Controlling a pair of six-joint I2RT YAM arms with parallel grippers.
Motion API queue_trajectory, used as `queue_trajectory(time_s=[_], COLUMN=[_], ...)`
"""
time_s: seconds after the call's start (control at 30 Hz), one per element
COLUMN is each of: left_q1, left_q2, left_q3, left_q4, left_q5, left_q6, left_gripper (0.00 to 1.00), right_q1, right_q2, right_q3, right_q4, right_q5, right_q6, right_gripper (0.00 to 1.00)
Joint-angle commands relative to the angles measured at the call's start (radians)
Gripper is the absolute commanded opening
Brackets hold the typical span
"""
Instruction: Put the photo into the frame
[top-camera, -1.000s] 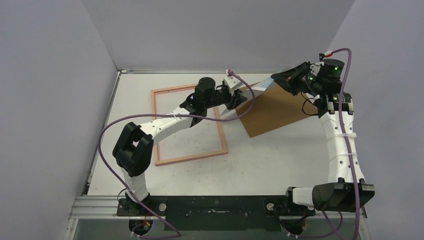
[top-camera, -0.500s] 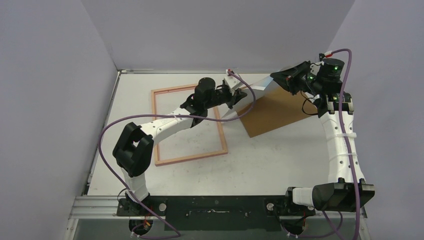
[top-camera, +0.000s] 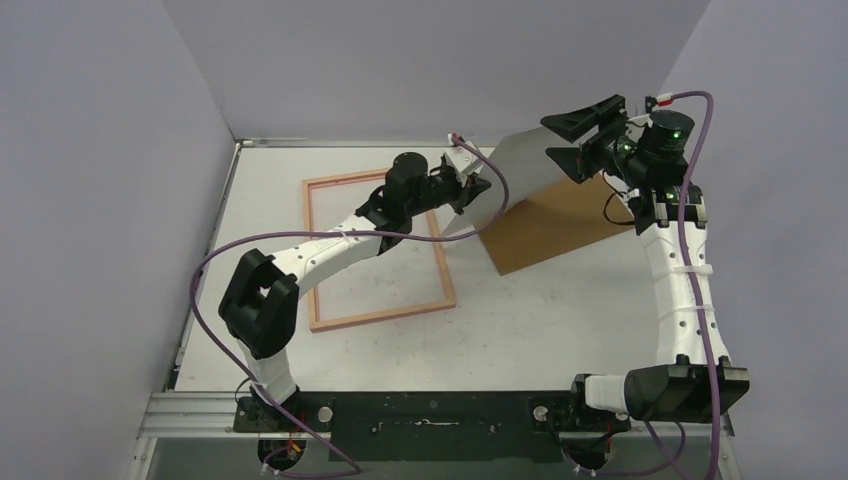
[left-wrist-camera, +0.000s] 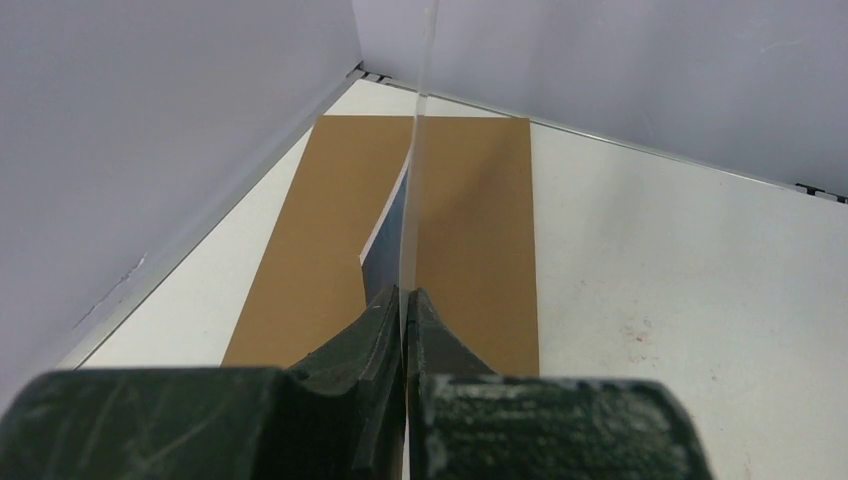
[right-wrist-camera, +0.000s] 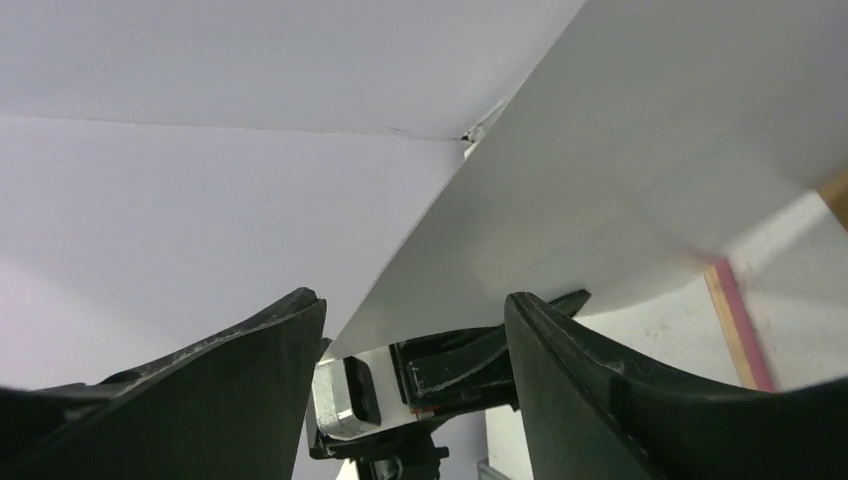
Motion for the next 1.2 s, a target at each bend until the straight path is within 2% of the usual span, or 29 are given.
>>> queue_trajectory(time_s=[0.0,0.07,0.3,0.43,0.53,0.8,1.0,1.17], left_q1=[-0.001,0.001,0.002,0.001,0.002,0.013,0.070,0.099], left_q2=[-0.076,-0.088,-0.149,-0.162,-0.169,-0.233,-0.253,-0.210], left_q3=[0.063,0.067,0.096,0.199,0.271,0.313,0.393,0.549], left_q4=[-0.037,-0.055,-0.128,-0.286,-0.421,-0.570,-0.796,-1.084], left_q5=[-0.040,-0.060,-0.191,-0.416,-0.574,-0.925,-1.045,-1.241], left_q6=[-0.014,-0.016,-0.004,-0.083,-0.116,-0.180,-0.338,-0.422], left_gripper=[0.00,0.00,0.00,0.00,0.00,0.00,0.00,0.00], right_q1=[0.005,0.005,0.009,0.011,0.016,0.038,0.158,0.295], right_q2=[-0.028,-0.042,-0.073,-0.111,-0.139,-0.157,-0.130,-0.087], right_q3=[-0.011,-0.027,0.002,0.001,-0.009,-0.048,-0.063,-0.057], right_q4=[0.300,0.389,0.522,0.533,0.517,0.395,0.306,0.258], right_q5=[0.015,0.035,0.060,0.089,0.108,0.177,0.252,0.329], right_q6=[0.063,0.095,0.047,-0.038,-0.105,-0.252,-0.342,-0.428], right_gripper=[0.72,0.75,0.80,0.83,0.83,0.83,0.83,0.83])
